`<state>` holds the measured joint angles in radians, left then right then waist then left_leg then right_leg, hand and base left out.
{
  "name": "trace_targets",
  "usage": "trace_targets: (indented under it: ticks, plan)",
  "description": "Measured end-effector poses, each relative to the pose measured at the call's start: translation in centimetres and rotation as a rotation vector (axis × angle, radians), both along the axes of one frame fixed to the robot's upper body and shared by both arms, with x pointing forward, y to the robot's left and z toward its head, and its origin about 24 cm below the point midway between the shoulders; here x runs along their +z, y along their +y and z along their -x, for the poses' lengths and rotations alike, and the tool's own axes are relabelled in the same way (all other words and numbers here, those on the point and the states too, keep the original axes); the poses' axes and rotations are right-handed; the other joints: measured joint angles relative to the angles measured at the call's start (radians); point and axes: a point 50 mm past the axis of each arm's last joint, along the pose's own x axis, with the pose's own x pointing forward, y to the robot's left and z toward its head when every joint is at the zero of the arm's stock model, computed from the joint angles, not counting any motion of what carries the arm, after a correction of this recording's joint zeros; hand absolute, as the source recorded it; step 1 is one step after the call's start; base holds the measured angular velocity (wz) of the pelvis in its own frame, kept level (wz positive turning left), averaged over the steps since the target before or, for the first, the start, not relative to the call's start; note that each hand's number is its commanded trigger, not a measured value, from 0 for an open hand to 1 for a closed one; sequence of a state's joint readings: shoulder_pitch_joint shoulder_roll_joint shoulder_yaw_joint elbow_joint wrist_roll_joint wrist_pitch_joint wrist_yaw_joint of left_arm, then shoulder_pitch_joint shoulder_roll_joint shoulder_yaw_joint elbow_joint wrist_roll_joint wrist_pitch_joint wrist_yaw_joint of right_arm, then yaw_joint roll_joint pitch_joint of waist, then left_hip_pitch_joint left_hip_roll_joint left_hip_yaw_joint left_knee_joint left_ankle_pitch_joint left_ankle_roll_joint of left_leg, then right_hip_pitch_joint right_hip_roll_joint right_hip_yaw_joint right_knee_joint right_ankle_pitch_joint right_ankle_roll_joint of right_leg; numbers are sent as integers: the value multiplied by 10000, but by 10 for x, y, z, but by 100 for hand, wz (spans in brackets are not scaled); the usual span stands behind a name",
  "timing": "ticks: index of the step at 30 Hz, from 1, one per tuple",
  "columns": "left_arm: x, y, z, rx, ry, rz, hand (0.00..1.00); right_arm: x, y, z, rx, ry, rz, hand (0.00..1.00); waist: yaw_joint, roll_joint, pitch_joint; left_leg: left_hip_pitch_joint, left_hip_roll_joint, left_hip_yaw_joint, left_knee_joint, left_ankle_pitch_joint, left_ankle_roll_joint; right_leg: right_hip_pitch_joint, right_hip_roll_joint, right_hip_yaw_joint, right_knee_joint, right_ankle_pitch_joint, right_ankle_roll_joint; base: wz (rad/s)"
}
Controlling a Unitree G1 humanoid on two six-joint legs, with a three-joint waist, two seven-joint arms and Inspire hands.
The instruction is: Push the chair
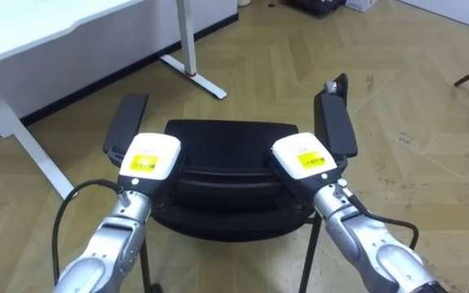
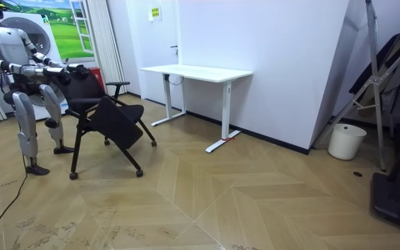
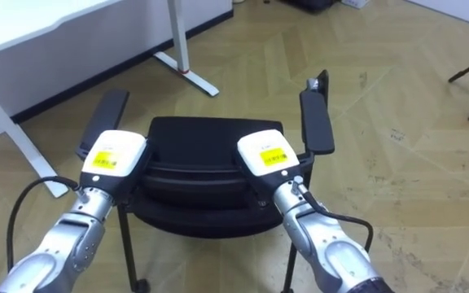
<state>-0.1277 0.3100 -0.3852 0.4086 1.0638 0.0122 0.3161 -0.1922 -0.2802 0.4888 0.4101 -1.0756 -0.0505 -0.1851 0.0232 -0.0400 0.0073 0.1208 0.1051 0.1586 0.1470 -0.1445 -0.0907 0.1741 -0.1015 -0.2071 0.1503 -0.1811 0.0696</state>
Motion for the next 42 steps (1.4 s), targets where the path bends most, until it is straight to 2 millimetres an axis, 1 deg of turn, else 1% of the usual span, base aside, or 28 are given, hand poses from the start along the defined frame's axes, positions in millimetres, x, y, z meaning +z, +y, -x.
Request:
trace_targets:
  ticks: [7, 9, 11, 14, 15, 16, 19, 20, 21, 22, 23, 24, 25, 26, 27, 28, 31, 32, 33, 34, 35, 36, 37, 38, 39, 40, 41, 42]
  plan:
    - [1, 0, -7, -214, -56, -115, 100, -1, -2, 0, -30, -38, 21, 100, 64, -134, 22, -434, 45, -335, 494, -5, -8, -40, 2, -363, 97, -74, -106, 14]
    - [-2, 2, -7, -277, 101, -164, 100, -2, -2, 0, -39, -40, 8, 100, 89, -202, 35, -753, 86, -546, 966, -11, -17, -181, 3, -572, 369, -261, -191, 28]
    - [-3, 2, -10, -398, 178, -218, 100, -4, -3, 1, -41, 14, 18, 100, 119, -274, 72, -1048, 141, -544, 1540, -15, -23, -182, 3, -758, 590, -462, -273, 34]
    - [-7, 3, -10, -470, 321, -228, 100, -8, -4, 3, 80, 125, 116, 100, 287, -308, 115, -1511, 320, -547, 2646, -12, -23, -206, 32, -998, 1108, -945, -444, 25]
    - [-8, 3, -9, -476, 330, -209, 100, -10, -4, 4, 134, 129, 111, 100, 375, -329, 93, -1669, 444, -545, 3032, -8, -21, -204, 111, -1048, 1267, -1068, -539, 17]
    - [-9, 3, -8, -457, 344, -191, 100, -10, -4, 5, 148, 127, 91, 100, 414, -253, 117, -1783, 525, -545, 3243, -7, -21, -214, 170, -1079, 1331, -1120, -596, 14]
    - [-10, 4, -2, -389, 208, -82, 100, -11, -5, 7, 253, -56, 65, 100, 449, -258, 92, -2577, 839, -535, 4295, 139, 155, -234, 300, -1185, 1628, -1318, -868, 29]
    - [-10, 3, -2, -405, 197, -19, 100, -11, -7, 7, 304, -86, 128, 100, 456, -265, 137, -2938, 711, -538, 4485, 25, 316, -180, 309, -1124, 1649, -1343, -956, 24]
    - [-10, 0, -2, -441, 152, 100, 100, -10, -11, 8, 404, -108, 287, 100, 518, -183, 132, -3250, 311, -437, 4076, -48, 440, -194, 299, -1079, 1688, -1397, -990, 8]
    - [-11, 0, -1, -430, 154, 161, 100, -9, -13, 8, 465, -146, 324, 100, 597, -91, 138, -3381, 148, -363, 3722, -5, 489, -235, 297, -1048, 1750, -1440, -1006, -28]
    - [-13, 0, 4, -391, 87, 282, 100, -9, -14, 9, 593, -241, 367, 100, 709, 60, 114, -3569, -175, -204, 2766, 215, 495, -313, 313, -1068, 1851, -1553, -1023, -45]
    - [-13, -1, 7, -412, -15, 325, 100, -10, -14, 12, 639, -282, 367, 100, 858, 64, 83, -3637, -496, -200, 2043, 747, 814, -302, 321, -990, 2022, -1756, -972, -48]
    - [-13, -1, 8, -433, -15, 302, 100, -12, -14, 13, 629, -261, 351, 100, 992, 47, 61, -3629, -556, -228, 1894, 943, 883, -301, 306, -902, 2092, -1860, -933, -35]
    - [-13, 2, 10, -456, -14, 206, 100, -14, -12, 16, 616, -240, 214, 100, 1137, -102, -45, -3565, -664, -232, 1786, 1124, 1008, -263, 256, -914, 2116, -1940, -775, -8]
    - [-10, 2, 9, -515, -106, 148, 100, -15, -12, 17, 583, -283, 167, 100, 1094, -244, -49, -3494, -827, -211, 1748, 1136, 1034, -187, 173, -978, 2103, -1959, -779, 7]
    - [-9, 1, 9, -528, -150, 145, 100, -15, -13, 17, 563, -331, 153, 100, 1088, -218, -70, -3472, -874, -201, 1758, 1140, 1053, -149, 129, -1001, 2104, -1962, -776, 14]
    - [-8, 1, 8, -550, -196, 159, 100, -15, -14, 16, 593, -568, 232, 100, 1191, -371, -50, -3413, -1082, -14, 1957, 1058, 1300, 2, -136, -969, 2128, -2116, -590, -3]
    - [-8, 1, 8, -554, -210, 178, 100, -15, -14, 16, 616, -691, 255, 100, 1233, -487, -88, -3365, -1254, 46, 2022, 947, 1457, 40, -365, -1019, 2259, -2251, -489, 4]
    - [-6, 1, 6, -598, -267, 203, 100, -13, -15, 14, 627, -812, 287, 100, 1249, -602, -67, -3319, -1501, 106, 2147, 782, 1607, -20, -705, -1076, 2704, -2468, -332, 5]
    - [-5, 1, 4, -614, -283, 228, 100, -12, -15, 13, 629, -849, 318, 100, 1255, -651, -65, -3284, -1552, 117, 2254, 675, 1684, -71, -879, -1122, 3130, -2565, -222, 0]
    - [-4, 1, 1, -568, -279, 274, 100, -9, -14, 7, 664, -967, 382, 100, 1283, -557, 28, -3244, -1703, 180, 2492, 420, 1774, -521, -1212, -1371, 4470, -2535, -118, -7]
    - [-4, 1, -3, -507, -252, 328, 100, -7, -13, 2, 689, -1043, 493, 100, 1253, -382, 112, -3261, -1696, 168, 2784, 223, 1843, -1070, -1608, -1516, 6015, -2065, -178, -4]
    - [-4, 1, -4, -500, -218, 333, 100, -7, -13, 1, 679, -1034, 522, 100, 1221, -318, 110, -3244, -1697, 109, 2875, 128, 1881, -1352, -1760, -1507, 6685, -1707, -198, 17]
    - [-4, 0, -5, -518, -156, 317, 100, -9, -13, 1, 625, -977, 493, 100, 1161, -163, 133, -3070, -1678, -121, 2938, -39, 1943, -1739, -1921, -1453, 7554, -899, -329, 27]
    - [-4, 1, -5, -546, -157, 257, 100, -11, -13, 2, 557, -893, 399, 100, 1090, -93, 208, -2807, -1682, -371, 2919, -195, 2002, -1935, -1900, -1230, 8102, -13, -377, 28]
    - [-4, 2, -5, -578, -130, 227, 100, -13, -13, 3, 529, -845, 367, 100, 1063, 38, 263, -2701, -1692, -561, 2891, -263, 2037, -2037, -1844, -1137, 8316, 247, -427, 0]
    - [-4, 3, -5, -595, -139, 187, 100, -13, -11, 3, 547, -850, 293, 100, 1193, 110, 237, -2586, -1672, -673, 2777, -353, 2095, -2550, -1672, -823, 8659, 203, -371, -19]
    - [-3, 6, -5, -580, -204, 131, 100, -13, -7, 3, 547, -871, 221, 100, 1245, 175, 234, -2478, -1667, -850, 2634, -373, 2112, -3154, -1499, -694, 8704, -170, -426, -17]
